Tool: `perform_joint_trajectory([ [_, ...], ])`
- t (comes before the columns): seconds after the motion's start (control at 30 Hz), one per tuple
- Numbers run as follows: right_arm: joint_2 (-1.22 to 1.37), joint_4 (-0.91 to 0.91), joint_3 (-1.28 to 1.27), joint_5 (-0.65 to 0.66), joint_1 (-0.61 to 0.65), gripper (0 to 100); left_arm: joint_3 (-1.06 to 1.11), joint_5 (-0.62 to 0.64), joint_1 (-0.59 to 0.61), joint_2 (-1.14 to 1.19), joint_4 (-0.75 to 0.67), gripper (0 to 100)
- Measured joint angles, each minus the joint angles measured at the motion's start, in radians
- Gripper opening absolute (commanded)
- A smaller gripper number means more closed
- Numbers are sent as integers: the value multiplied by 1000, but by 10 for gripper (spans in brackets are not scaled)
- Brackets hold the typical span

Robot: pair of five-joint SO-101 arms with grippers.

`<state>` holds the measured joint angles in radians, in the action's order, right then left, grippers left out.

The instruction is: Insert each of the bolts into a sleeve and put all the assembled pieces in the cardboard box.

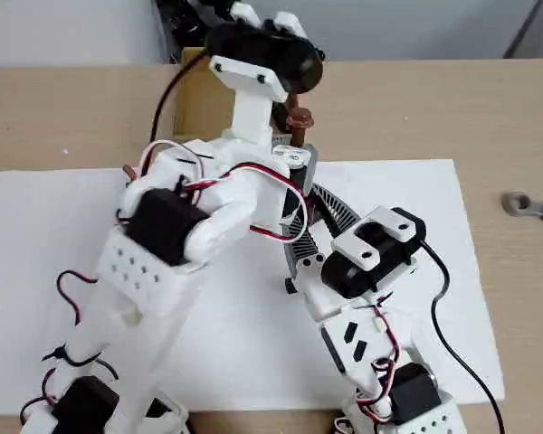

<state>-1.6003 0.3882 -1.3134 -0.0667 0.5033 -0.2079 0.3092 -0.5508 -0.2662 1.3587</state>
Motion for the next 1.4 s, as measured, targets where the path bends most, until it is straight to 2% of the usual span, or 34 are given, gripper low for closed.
perform_joint_trajectory([
  [0.27, 0, 0, 0, 0, 0, 5, 15, 0, 0, 0, -55, 5],
  [0.6, 0, 0, 0, 0, 0, 5, -147, 2, 0, 0, -17, 5],
  [0.93, 0, 0, 0, 0, -3, 5, -155, 124, 0, 0, 12, 5],
  [1.13, 0, 0, 0, 0, -46, 5, -155, 149, 0, 0, 17, 5],
  [1.4, 0, 0, 0, 0, -49, 5, -157, 149, -80, 0, 17, 5],
])
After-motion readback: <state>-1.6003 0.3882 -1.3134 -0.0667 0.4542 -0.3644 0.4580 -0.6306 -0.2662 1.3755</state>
